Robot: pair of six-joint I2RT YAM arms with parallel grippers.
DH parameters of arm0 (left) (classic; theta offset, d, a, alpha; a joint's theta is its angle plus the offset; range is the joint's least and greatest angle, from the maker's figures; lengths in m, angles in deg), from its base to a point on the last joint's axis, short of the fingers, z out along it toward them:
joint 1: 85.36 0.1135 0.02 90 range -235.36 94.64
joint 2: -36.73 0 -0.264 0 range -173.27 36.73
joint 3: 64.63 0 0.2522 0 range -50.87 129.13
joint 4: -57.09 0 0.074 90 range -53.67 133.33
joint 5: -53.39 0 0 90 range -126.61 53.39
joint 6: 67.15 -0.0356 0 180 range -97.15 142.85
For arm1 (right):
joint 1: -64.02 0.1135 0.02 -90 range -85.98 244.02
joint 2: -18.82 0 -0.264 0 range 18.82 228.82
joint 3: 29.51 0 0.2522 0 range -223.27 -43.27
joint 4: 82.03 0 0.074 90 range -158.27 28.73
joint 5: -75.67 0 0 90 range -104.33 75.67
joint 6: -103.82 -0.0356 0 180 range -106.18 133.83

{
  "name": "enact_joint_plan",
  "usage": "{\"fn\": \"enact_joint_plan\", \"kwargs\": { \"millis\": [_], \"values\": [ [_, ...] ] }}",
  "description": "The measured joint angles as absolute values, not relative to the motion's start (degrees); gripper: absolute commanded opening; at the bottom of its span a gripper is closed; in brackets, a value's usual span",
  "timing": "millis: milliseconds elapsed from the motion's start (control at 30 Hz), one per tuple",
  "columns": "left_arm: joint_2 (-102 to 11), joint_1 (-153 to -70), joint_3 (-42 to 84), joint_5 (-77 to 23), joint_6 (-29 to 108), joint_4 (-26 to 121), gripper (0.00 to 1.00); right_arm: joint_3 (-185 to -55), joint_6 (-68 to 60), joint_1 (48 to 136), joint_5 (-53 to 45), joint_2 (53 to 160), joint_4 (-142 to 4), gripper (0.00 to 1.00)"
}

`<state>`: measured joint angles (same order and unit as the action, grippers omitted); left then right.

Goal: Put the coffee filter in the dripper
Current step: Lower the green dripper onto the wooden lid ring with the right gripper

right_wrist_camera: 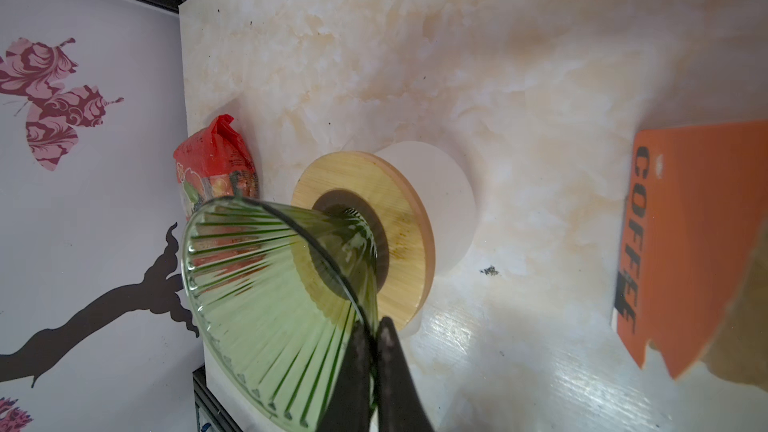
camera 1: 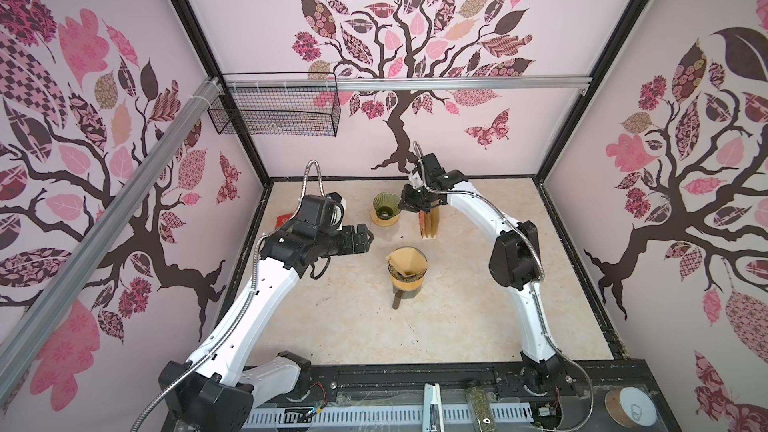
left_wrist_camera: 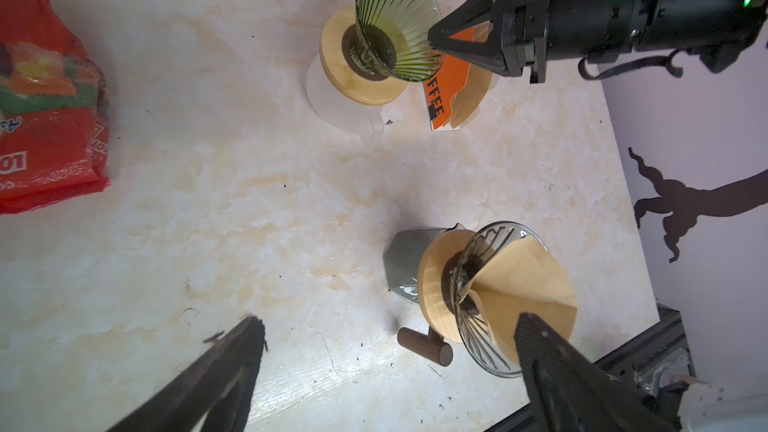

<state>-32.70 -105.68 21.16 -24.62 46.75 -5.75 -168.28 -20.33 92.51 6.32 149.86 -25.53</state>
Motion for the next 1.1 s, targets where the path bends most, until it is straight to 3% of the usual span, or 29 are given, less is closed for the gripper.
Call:
{"fn": "enact_joint_plan", "kwargs": {
  "millis": [533,933,1100],
  "values": [
    [-39.74,-99.99,22.54,-18.44,53.53,-5.21,0.95,-163.14,-14.34,92.73,6.01,144.99,-20.48,0.00],
    [-50.49,-99.86,26.96,-15.27,54.97,-2.93,0.82,-170.00,-12.70,93.47,5.16,145.14,-13.75,0.00],
    [-54.25,-99.86,28.75,-14.22,55.91,-1.93,0.81,-172.54,-12.46,93.52,5.62,146.50,-13.02,0.00]
  ]
}}
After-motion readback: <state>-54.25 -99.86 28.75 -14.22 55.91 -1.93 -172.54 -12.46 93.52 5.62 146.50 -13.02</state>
